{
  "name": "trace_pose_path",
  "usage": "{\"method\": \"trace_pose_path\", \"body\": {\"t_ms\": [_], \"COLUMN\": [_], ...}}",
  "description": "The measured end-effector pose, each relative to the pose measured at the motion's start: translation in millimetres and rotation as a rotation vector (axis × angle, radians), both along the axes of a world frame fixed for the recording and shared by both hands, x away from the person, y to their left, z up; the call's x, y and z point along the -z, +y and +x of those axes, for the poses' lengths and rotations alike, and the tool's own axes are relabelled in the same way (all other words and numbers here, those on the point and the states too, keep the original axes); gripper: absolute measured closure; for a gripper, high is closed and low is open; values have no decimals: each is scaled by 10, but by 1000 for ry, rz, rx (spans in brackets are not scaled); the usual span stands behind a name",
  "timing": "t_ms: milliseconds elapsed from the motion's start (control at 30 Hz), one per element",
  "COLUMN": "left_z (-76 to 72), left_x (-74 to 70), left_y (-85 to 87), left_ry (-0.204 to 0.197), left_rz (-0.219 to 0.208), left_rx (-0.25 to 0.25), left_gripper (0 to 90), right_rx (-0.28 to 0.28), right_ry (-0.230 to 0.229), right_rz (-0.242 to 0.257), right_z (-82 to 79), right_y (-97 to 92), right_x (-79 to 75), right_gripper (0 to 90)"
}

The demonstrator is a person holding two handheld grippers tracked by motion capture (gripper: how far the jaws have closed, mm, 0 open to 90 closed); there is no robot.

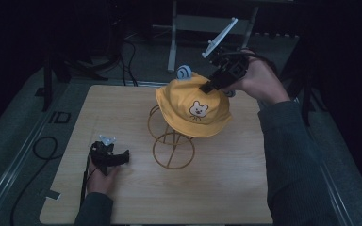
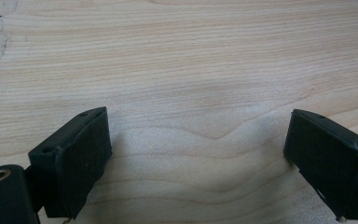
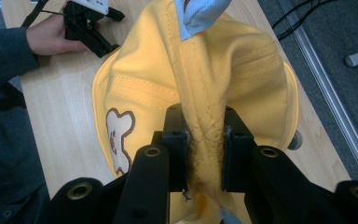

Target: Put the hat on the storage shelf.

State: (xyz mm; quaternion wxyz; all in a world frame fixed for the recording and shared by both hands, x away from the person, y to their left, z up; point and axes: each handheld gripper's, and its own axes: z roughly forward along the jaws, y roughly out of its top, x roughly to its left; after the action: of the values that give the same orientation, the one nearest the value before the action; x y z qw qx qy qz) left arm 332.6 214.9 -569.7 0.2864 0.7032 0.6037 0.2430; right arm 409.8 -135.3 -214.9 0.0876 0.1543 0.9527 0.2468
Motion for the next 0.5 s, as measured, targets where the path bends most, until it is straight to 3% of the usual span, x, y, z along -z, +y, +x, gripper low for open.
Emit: {"method": "trace_pose_path", "body": {"t_ms": [500], "left_z": [1], "left_x": [0], "left_y": [0], "left_ry": [0], "left_rz": [1], "left_rx": [1], "left_gripper": [72], "right_rx": [-34], "right_ry": [-8], "right_rz": [-25], "right_z": [-14], "right_y": [255], "right_x": [-19], "right_gripper": [758]}}
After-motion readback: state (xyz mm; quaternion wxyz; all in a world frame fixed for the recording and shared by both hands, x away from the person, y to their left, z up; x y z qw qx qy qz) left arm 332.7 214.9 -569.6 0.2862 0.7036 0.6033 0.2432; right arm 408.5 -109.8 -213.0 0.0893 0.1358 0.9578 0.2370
